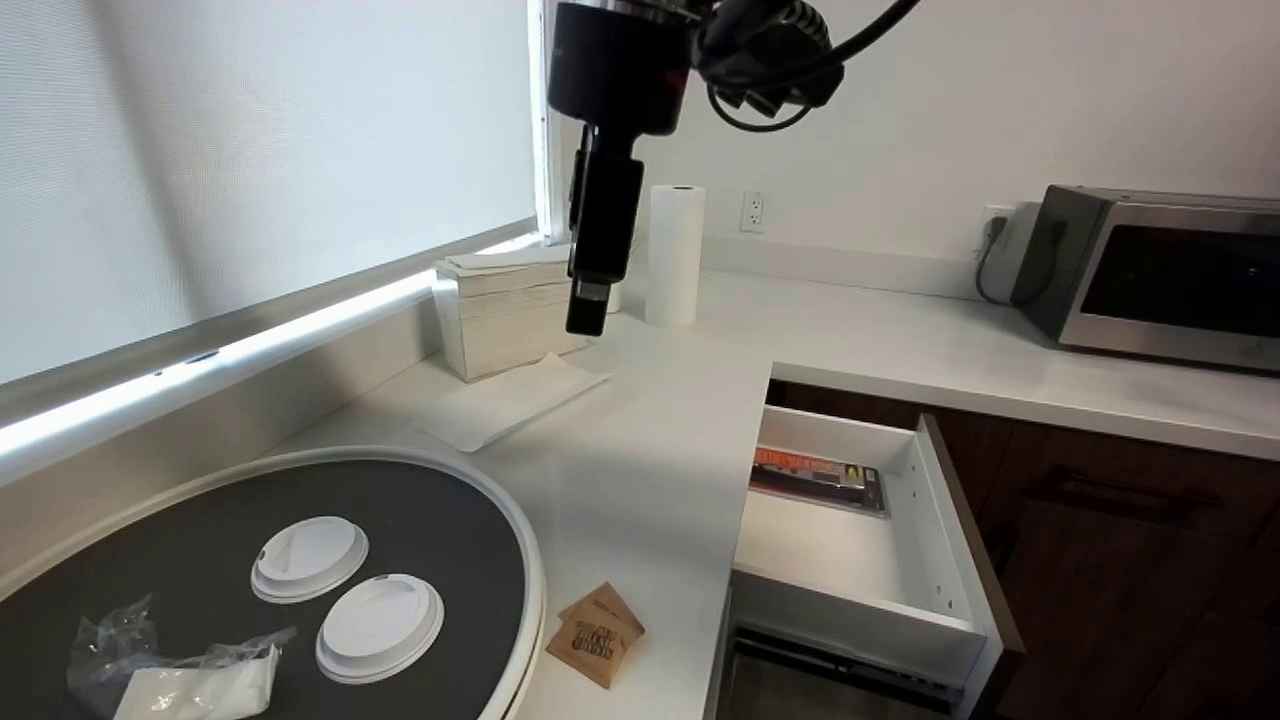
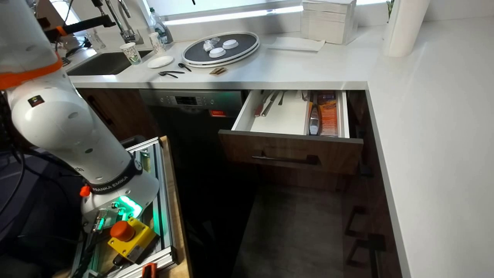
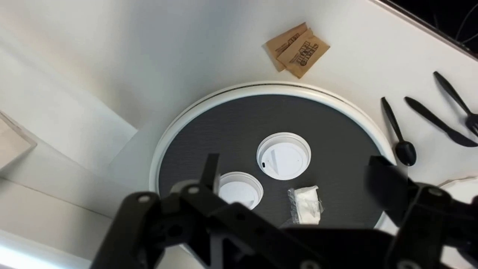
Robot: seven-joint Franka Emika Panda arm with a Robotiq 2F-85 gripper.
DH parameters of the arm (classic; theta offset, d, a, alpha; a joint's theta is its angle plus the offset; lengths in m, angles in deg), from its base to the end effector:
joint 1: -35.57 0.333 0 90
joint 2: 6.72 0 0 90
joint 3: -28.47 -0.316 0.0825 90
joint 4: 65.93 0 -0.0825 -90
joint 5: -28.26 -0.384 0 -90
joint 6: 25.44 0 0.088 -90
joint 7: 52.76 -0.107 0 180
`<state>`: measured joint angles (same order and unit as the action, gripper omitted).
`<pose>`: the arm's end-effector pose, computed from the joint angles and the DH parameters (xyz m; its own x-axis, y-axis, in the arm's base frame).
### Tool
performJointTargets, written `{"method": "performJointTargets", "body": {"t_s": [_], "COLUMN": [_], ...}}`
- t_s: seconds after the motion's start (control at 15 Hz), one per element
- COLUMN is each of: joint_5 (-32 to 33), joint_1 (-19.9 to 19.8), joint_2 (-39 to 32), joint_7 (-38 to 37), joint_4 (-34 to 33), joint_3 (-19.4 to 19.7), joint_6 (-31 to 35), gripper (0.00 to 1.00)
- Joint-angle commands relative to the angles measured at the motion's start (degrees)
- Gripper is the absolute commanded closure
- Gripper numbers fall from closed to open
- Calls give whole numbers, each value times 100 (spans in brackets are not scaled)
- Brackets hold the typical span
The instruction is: Pick up the plastic and put it on the grey tray on the left
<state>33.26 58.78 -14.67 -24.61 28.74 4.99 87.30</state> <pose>0.4404 0.4385 0.5480 0.2334 0.9606 0.1506 0.9610 -0.2515 0.1149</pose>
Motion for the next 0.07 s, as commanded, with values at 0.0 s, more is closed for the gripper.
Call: {"method": "performJointTargets", "body": {"t_s": [0.0], "joint_5": [6], "joint_1": [-2], "joint_2": [-12], "joint_7": [-9], "joint_4": [-24], "joint_3": [1], "joint_6": [-24], "gripper": [0]}}
